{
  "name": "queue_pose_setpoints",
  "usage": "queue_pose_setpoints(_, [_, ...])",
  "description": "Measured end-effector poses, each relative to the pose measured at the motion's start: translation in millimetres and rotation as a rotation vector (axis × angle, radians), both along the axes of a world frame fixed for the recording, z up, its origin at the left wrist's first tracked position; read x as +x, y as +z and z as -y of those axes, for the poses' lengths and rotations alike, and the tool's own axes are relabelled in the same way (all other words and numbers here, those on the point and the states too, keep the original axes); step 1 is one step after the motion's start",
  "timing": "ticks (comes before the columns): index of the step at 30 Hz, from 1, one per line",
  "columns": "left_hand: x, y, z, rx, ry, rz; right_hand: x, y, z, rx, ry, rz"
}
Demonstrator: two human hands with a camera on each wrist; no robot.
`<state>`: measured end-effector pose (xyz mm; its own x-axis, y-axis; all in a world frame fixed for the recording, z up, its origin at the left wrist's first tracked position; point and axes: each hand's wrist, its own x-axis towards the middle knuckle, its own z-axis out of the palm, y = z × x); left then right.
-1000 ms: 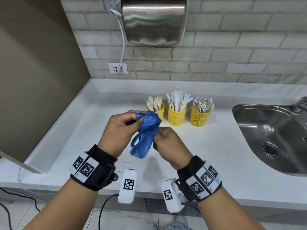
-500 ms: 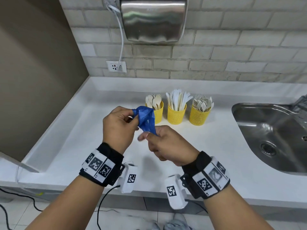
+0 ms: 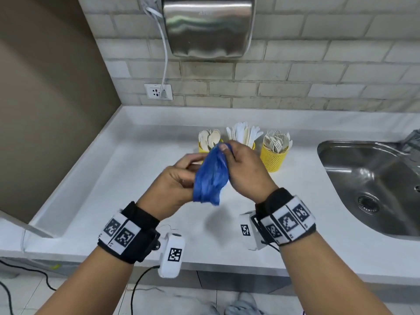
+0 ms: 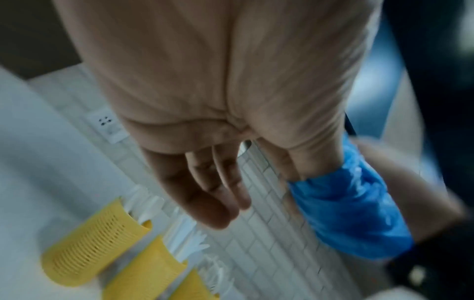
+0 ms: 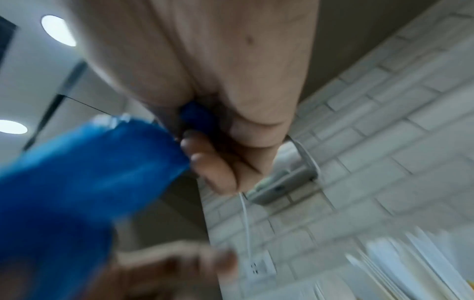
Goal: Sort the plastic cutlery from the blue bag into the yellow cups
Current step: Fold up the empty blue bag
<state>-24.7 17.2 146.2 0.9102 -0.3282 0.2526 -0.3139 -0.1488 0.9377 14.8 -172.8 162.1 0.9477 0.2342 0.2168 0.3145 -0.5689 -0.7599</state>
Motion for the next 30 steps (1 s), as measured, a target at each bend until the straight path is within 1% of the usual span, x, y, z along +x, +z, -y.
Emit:
queue_pose_setpoints(2, [4.0, 6.9, 1.1, -0.126, 0.165, 0.060, -3.7, -17.2, -1.0, -0.115, 0.036, -0.080])
queue_pose_setpoints(4, [8.9, 12.1, 0.4, -0.169, 0.335, 0.076, -22.6, -19.6, -8.0, -0.218, 0.153, -0.182])
queue_pose_setpoints(5, [12.0, 11.9, -0.2, -0.186, 0.401, 0.055, -33.2, -17.9, -11.7, -0.253, 0.219, -0.196])
queue_pose_setpoints(6, [15.3, 8.1, -2.4, -0.184, 0.460, 0.027, -43.0, -15.0, -14.7, -0.281, 0.278, -0.182])
queue_pose_setpoints(7, [18.3, 2.6, -5.7, -0.143, 0.524, 0.011, -50.5, -10.8, -16.6, -0.306, 0.323, -0.129])
queue_pose_setpoints(8, [20.6, -3.3, -8.6, -0.061, 0.576, 0.004, -54.4, -7.7, -17.0, -0.321, 0.344, -0.037])
queue_pose_setpoints(9, [21.7, -7.8, -10.7, 0.047, 0.592, -0.002, -55.9, -2.1, -16.3, -0.321, 0.345, 0.083])
queue_pose_setpoints(10, [20.7, -10.6, -11.8, 0.142, 0.556, -0.017, -53.7, 2.9, -15.1, -0.306, 0.331, 0.205])
queue_pose_setpoints(11, [18.3, -11.2, -10.9, 0.207, 0.474, -0.041, -49.4, 8.9, -12.8, -0.285, 0.313, 0.304])
queue_pose_setpoints(12, [15.0, -9.2, -8.3, 0.232, 0.366, -0.069, -43.3, 13.1, -10.7, -0.263, 0.292, 0.369])
queue_pose_setpoints(14, [6.8, -2.3, 0.2, 0.213, 0.189, -0.077, -30.7, 15.9, -6.3, -0.186, 0.237, 0.389])
queue_pose_setpoints(15, [5.0, 0.3, 3.1, 0.194, 0.156, -0.034, -26.2, 14.5, -5.2, -0.118, 0.208, 0.351])
queue_pose_setpoints(16, [4.4, 2.2, 4.8, 0.177, 0.150, 0.038, -24.0, 13.0, -4.9, -0.031, 0.181, 0.270])
queue_pose_setpoints(17, [3.9, 4.6, 5.9, 0.175, 0.148, 0.120, -24.1, 11.9, -4.5, 0.070, 0.160, 0.133])
queue_pose_setpoints(19, [2.7, 5.8, 7.0, 0.214, 0.152, 0.273, -29.5, 11.4, -6.0, 0.327, 0.159, -0.250])
queue_pose_setpoints(20, [1.8, 5.4, 8.0, 0.237, 0.162, 0.323, -33.8, 12.3, -8.9, 0.475, 0.169, -0.437])
queue_pose_setpoints(21, [0.5, 5.1, 8.9, 0.259, 0.176, 0.358, -36.7, 12.3, -11.8, 0.587, 0.164, -0.553])
queue_pose_setpoints(22, [-1.1, 4.6, 10.2, 0.290, 0.190, 0.387, -38.1, 10.7, -14.3, 0.630, 0.143, -0.594])
queue_pose_setpoints(23, [-2.5, 3.9, 11.6, 0.339, 0.203, 0.421, -38.3, 8.9, -16.3, 0.629, 0.117, -0.594])
queue_pose_setpoints(25, [-3.2, 3.1, 13.7, 0.451, 0.194, 0.484, -38.8, 5.0, -19.0, 0.577, 0.072, -0.569])
queue_pose_setpoints(28, [-5.6, 10.2, 16.1, 0.610, 0.063, 0.507, -38.6, 4.3, -17.8, 0.530, 0.037, -0.621])
queue_pose_setpoints(30, [-7.9, 14.6, 16.5, 0.680, -0.020, 0.481, -37.6, 7.8, -14.8, 0.540, 0.027, -0.644])
